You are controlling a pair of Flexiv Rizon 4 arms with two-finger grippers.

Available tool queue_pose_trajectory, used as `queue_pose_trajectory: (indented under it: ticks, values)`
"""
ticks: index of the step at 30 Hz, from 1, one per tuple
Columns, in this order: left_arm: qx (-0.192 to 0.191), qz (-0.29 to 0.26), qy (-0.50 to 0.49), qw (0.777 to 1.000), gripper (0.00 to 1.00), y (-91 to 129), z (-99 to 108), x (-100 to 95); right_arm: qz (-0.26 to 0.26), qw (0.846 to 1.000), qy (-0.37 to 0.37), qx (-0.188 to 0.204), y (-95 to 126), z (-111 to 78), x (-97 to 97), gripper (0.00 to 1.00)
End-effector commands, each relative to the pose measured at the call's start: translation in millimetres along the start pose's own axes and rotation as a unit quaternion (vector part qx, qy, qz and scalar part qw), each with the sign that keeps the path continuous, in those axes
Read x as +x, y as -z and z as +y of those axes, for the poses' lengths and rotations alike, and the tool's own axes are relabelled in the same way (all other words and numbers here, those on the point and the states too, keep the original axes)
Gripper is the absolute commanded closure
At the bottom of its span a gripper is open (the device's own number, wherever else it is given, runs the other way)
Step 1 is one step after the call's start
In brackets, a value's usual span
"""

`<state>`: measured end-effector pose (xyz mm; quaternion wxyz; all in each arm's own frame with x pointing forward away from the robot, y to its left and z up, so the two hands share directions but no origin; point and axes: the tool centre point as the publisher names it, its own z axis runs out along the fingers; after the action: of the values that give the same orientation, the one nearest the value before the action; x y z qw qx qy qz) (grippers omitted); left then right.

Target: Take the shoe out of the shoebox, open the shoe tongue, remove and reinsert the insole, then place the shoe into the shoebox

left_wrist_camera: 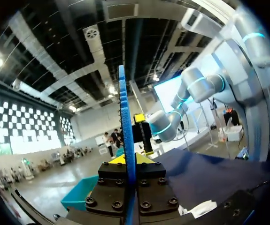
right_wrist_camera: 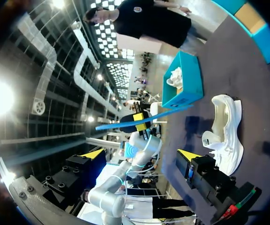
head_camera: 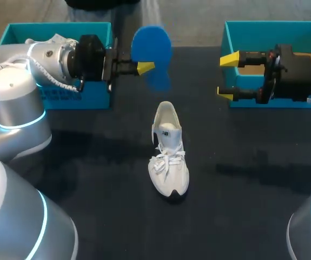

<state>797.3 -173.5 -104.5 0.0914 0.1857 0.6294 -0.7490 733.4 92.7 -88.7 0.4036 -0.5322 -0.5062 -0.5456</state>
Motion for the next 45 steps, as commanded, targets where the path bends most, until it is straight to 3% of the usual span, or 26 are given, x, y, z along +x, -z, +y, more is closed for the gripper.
queue_pose_trajectory:
  ticks: [1, 5, 7, 9, 14, 15, 25, 28, 29, 45]
  values:
    - [-0.017, 0.026, -0.110, 0.993, 1.00, -0.3, 5.4, 1.0, -0.001, 1.000, -0.001, -0.001, -2.1, -0.3, 0.0, 0.00]
    - [-0.024, 0.026, -0.197, 0.980, 1.00, -2.2, 4.0, 3.0, -0.001, 1.000, -0.001, -0.001, -2.1, -0.3, 0.0, 0.00]
    - [-0.050, 0.042, -0.281, 0.958, 1.00, -2.1, 7.1, 3.8, -0.001, 1.000, -0.001, -0.001, -2.1, -0.3, 0.0, 0.00]
    - [-0.048, 0.027, -0.308, 0.950, 1.00, -1.9, 7.7, 3.6, -0.001, 1.000, -0.001, -0.001, -2.1, -0.3, 0.0, 0.00]
    - [-0.060, 0.036, -0.417, 0.906, 1.00, -3.0, 12.4, 5.9, -0.001, 1.000, -0.001, -0.001, -2.1, -0.3, 0.0, 0.00]
    - [-0.060, 0.041, -0.460, 0.885, 1.00, -4.0, 13.5, 6.2, -0.001, 1.000, -0.001, -0.001, -2.1, -0.3, 0.0, 0.00]
    - [-0.046, 0.044, -0.621, 0.781, 1.00, -7.2, 13.8, 3.8, -0.001, 1.000, -0.001, -0.001, -2.1, -0.3, 0.0, 0.00]
    - [-0.046, 0.027, -0.635, 0.770, 1.00, -7.2, 13.5, 1.5, -0.001, 1.000, -0.001, -0.001, -2.1, -0.3, 0.0, 0.00]
    - [-0.050, 0.020, -0.622, 0.781, 1.00, -7.2, 13.7, 0.4, -0.001, 1.000, -0.001, -0.001, -2.1, -0.3, 0.0, 0.00]
    - [-0.050, 0.020, -0.622, 0.781, 1.00, -7.2, 13.7, 0.4, -0.001, 1.000, -0.001, -0.001, -2.1, -0.3, 0.0, 0.00]
